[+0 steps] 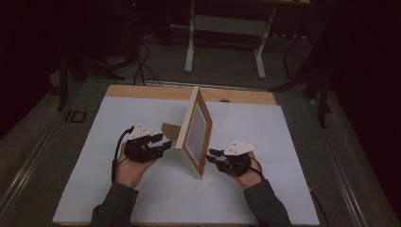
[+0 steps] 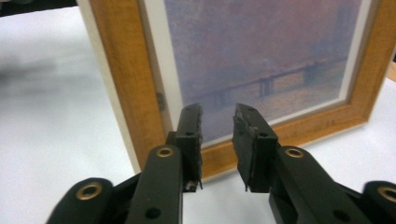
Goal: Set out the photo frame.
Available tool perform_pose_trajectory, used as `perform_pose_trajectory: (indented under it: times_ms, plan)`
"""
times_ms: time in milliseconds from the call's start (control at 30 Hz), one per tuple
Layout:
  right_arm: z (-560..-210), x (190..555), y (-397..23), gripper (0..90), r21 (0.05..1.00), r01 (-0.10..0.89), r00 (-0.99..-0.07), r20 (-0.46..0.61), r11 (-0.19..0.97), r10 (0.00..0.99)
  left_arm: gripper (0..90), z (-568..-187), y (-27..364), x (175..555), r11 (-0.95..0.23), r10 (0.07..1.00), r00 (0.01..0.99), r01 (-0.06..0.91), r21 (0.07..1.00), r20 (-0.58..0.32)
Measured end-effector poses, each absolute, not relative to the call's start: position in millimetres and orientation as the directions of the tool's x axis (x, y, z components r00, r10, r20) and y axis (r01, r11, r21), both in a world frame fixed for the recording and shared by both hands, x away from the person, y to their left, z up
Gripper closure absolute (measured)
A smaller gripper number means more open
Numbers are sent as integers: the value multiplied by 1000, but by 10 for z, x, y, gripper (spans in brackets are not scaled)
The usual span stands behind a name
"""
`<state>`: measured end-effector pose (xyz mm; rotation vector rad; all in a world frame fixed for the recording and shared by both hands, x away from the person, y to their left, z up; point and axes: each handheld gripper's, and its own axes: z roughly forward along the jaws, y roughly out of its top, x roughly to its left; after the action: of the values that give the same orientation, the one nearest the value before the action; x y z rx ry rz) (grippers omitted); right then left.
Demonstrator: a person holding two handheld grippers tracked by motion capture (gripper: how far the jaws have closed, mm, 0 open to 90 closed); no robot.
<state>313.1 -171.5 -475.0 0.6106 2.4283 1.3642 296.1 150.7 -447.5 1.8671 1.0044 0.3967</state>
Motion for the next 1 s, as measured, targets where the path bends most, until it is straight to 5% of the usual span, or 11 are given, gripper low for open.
perform_pose_trajectory:
  times_ms: [667,1000]
  plan:
    - [-4797,3168,-1727,626,853,249,-855,-29,459,518,272,-4384,1039,2470,-225,765,636,416,881,-105]
    - [-4795,3187,-1725,614,852,252,-851,-31,459,524,520,-4437,851,2517,-157,782,606,417,895,-145]
